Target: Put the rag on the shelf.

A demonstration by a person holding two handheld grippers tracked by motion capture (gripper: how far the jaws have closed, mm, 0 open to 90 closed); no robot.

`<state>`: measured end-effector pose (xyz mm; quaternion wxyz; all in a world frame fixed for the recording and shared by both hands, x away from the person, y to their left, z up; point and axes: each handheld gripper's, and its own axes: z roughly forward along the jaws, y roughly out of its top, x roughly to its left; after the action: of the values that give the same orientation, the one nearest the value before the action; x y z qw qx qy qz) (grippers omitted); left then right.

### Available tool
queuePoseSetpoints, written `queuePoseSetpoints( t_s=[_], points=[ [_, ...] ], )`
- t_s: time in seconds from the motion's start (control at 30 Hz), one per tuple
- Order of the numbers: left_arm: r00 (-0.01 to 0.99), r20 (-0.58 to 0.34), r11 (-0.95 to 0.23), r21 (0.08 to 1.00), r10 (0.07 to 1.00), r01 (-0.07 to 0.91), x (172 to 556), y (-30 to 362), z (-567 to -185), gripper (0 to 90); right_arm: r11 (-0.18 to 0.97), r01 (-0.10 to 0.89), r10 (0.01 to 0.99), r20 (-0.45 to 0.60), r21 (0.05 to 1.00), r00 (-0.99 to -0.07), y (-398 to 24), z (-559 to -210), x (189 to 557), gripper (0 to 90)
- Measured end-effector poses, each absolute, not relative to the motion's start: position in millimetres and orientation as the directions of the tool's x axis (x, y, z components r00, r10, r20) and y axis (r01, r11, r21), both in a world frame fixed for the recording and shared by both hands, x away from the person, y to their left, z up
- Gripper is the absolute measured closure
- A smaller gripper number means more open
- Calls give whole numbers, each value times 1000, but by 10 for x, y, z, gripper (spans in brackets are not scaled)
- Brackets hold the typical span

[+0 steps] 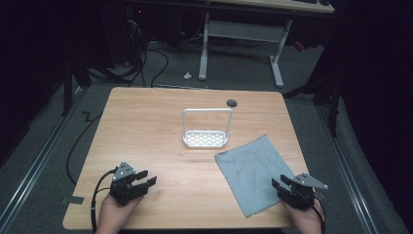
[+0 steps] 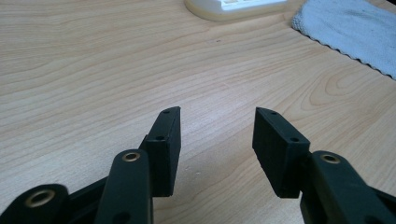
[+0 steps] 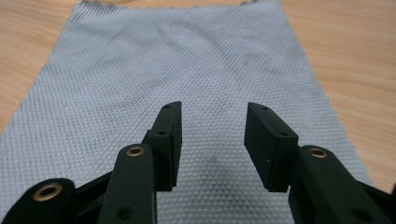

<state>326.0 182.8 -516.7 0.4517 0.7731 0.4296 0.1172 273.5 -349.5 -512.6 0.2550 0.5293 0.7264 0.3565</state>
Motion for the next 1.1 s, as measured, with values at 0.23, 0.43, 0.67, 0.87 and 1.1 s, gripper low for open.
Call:
queuePoseSetpoints(
  t_s=[0.23, 0.43, 0.67, 0.87, 1.1],
  points=[
    [606, -172, -240, 808, 777, 538, 3257, 1810, -5202, 494, 173, 589, 948, 29, 790, -318, -3477, -5134, 2739, 569],
    [615, -169, -242, 815, 771, 527, 3247, 1819, -5198, 513, 176, 583, 939, 42, 793, -340, -3446, -5135, 2747, 569],
    [607, -189, -208, 827, 772, 522, 3246, 1839, -5192, 520, 211, 579, 913, 52, 788, -404, -3258, -5134, 2751, 596],
    [596, -210, -181, 830, 775, 528, 3247, 1853, -5182, 518, 337, 575, 872, -16, 745, -489, -2993, -5171, 2767, 900],
    [593, -211, -178, 830, 777, 529, 3257, 1854, -5179, 507, 385, 594, 850, -21, 707, -527, -2901, -5241, 2796, 900]
  ],
)
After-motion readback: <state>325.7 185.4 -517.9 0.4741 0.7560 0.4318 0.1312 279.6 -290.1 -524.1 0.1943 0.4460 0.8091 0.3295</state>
